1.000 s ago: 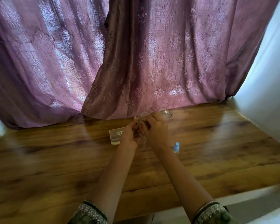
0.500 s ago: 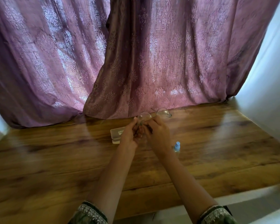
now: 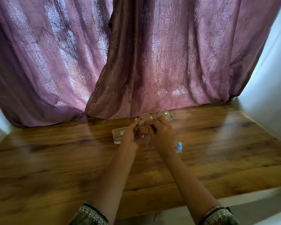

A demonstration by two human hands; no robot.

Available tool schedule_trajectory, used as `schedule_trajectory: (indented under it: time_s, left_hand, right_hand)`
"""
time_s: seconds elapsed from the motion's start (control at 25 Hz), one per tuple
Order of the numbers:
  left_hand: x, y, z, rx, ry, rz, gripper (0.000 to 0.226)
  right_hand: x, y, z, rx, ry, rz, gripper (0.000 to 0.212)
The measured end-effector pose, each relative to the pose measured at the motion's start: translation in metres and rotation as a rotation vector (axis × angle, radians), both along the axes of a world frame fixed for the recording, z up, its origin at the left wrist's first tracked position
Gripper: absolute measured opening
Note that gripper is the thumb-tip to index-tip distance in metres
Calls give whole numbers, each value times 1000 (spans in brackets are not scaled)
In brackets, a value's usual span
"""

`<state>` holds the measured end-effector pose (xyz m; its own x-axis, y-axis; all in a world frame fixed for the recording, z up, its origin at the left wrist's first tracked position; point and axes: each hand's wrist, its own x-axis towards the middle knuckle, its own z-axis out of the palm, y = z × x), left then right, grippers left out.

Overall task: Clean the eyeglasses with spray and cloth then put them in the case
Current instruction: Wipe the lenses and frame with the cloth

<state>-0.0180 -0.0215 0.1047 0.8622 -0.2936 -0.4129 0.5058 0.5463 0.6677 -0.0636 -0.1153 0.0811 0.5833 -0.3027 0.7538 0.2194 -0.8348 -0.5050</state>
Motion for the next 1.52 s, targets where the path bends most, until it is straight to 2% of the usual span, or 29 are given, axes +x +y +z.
schedule_trajectory:
  time_s: [0.12,0.32,0.52,0.72,1.08,1.32,1.52]
  left_hand:
    - [0,-1,0,10,2,2,19]
    - [3,0,0,13,6,-6,19]
    - [5,1,1,4,3,8,16]
    - [6,-1,3,-15,5,-6,19]
    - [7,5,3,-34,45,18,16]
    - [7,9,4,-39,61,20,16]
    - [7,12,4,-66,55,11,15]
  right_hand:
    - [9,-8,15,22,-22,-76,3]
    - [8,8,7,-24,32,30,5]
    - [14,-10,17,27,-10,-66,1]
    - [11,7,9,-26,42,46,5]
    - [2,-48,29,132,-19,-148,9]
    - [7,-32,10,31,28,-76,7]
    - [-1,-48,11,111,7,-115,7]
